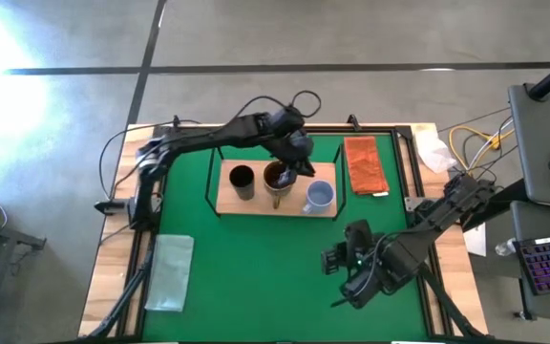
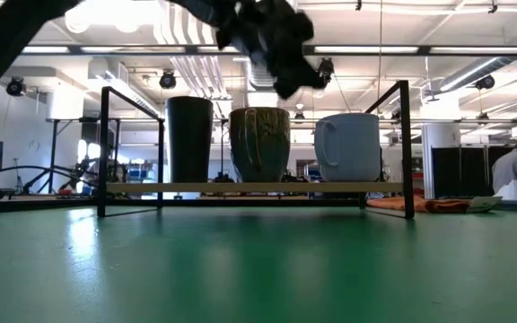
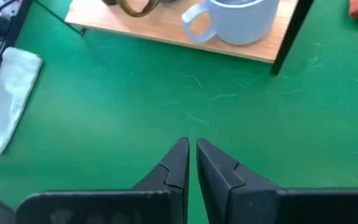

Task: Stack small to large cups/mugs on shelf
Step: Adjust the mugs including the cup

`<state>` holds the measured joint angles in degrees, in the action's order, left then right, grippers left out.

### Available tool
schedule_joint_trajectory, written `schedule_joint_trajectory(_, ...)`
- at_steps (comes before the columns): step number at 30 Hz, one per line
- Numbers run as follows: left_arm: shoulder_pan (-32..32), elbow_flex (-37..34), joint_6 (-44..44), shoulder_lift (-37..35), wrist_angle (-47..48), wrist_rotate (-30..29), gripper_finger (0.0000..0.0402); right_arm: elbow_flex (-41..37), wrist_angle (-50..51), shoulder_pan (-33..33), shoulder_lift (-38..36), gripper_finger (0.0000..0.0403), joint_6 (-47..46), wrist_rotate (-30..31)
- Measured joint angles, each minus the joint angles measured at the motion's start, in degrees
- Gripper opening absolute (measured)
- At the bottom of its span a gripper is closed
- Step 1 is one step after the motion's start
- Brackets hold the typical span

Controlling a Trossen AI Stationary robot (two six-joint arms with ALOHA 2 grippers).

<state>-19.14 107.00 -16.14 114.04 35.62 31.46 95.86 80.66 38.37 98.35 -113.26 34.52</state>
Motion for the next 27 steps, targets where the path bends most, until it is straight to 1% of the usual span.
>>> schedule_joint_trajectory(5, -1.2, -1.14, -3.78, 3.87, 1.28, 0.01, 0.0027, -0.43, 0.06, -1.28, -0.07, 0.0022, -3.98, 0.08)
schedule_joint_trajectory(9, -1.73, -1.0, -4.36, 5.25, 0.65, 0.15, 0.0027, -0.73, -0.36, -4.81, 0.3, 0.0022, -3.46, -0.6)
schedule_joint_trajectory(12, -2.06, -0.92, -4.24, 5.44, -1.87, -0.08, 0.0027, -1.2, -1.83, -8.45, 0.39, 0.0022, 0.62, -3.08)
schedule_joint_trajectory(15, -2.17, -1.13, -4.23, 5.44, -2.55, -0.16, 0.0027, -2.37, -5.93, -12.07, 0.39, 0.0022, 6.83, -5.28)
schedule_joint_trajectory(18, -2.18, -1.41, -5.2, 5.44, -2.35, -0.22, 0.0027, -3.94, -10.29, -15.21, 0.41, 0.0022, 11.14, -6.44)
schedule_joint_trajectory(25, -2.18, -1.93, -7.21, 5.44, -2.29, -0.4, 0.0027, -4.19, -11.03, -19.09, 0.41, 0.0022, 12.78, -6.92)
schedule_joint_trajectory(27, -2.18, -2.08, -7.26, 5.44, -2.4, -0.41, 0.0027, -4.19, -11.03, -20.29, 0.41, 0.0022, 14.05, -9.17)
